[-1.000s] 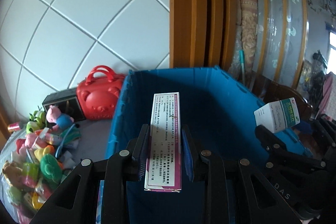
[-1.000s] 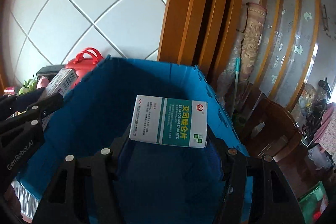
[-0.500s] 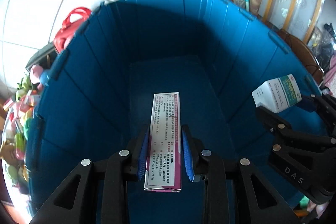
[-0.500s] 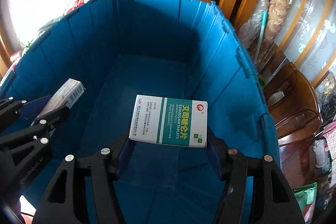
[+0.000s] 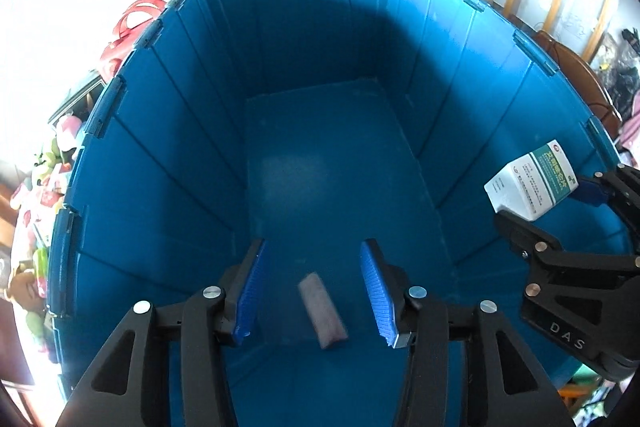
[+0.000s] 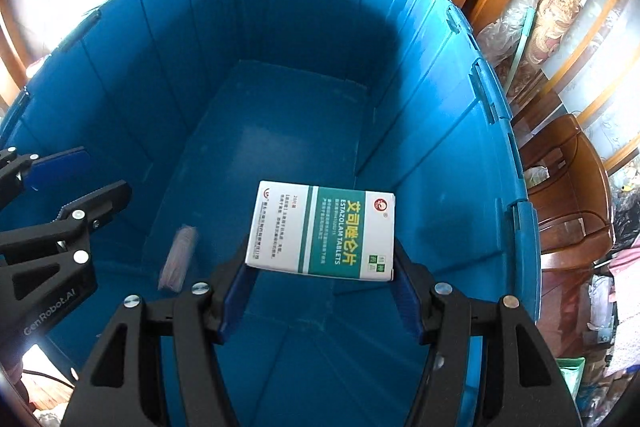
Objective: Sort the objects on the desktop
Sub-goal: 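Open both tools to drop the medicine boxes into the crate, then move both tools back over the pile on the table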
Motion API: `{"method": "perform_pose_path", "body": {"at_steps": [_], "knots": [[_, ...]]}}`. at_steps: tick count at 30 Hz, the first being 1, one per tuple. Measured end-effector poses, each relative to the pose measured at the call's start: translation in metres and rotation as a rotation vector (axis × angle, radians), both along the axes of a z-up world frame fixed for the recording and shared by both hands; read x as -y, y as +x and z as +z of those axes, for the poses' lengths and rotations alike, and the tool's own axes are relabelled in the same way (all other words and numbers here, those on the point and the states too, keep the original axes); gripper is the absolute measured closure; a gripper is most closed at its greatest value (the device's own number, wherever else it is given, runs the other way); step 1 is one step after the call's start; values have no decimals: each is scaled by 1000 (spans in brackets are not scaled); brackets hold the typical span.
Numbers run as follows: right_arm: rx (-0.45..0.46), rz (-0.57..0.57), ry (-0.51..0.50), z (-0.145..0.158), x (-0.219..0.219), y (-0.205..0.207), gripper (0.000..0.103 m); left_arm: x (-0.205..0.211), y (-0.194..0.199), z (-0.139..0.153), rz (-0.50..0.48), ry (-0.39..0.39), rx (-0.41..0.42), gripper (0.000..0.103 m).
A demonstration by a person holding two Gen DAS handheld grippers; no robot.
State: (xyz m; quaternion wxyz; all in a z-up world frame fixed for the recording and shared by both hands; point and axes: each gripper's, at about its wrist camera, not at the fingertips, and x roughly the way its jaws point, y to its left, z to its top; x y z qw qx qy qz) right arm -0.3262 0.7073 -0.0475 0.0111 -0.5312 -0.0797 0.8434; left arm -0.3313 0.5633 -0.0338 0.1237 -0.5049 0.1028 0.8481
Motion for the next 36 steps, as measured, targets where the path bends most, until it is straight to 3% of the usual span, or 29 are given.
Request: {"method": "perform_pose_path", "body": {"at_steps": [8,12,21,25,29,36], "knots": [[5,-18,-10,2,-4,-2,40,4,-5,3,7,1,-19,47],[-18,-23,-5,8,-2,3,22,6,-2,4,9,2,-25,47],[-49,-15,5,18,3,17,21,10,2,6,10,3,-39,47],[-68,-17,8,22,5,24,5,13,7,8,17,4,-54,47],[-105,-15,-9,31,3,30,4,21,16,15,29,14,-96,46],[-154,-7,-41,41,7,44,0,33,42,34,50,32,-220,27]]}}
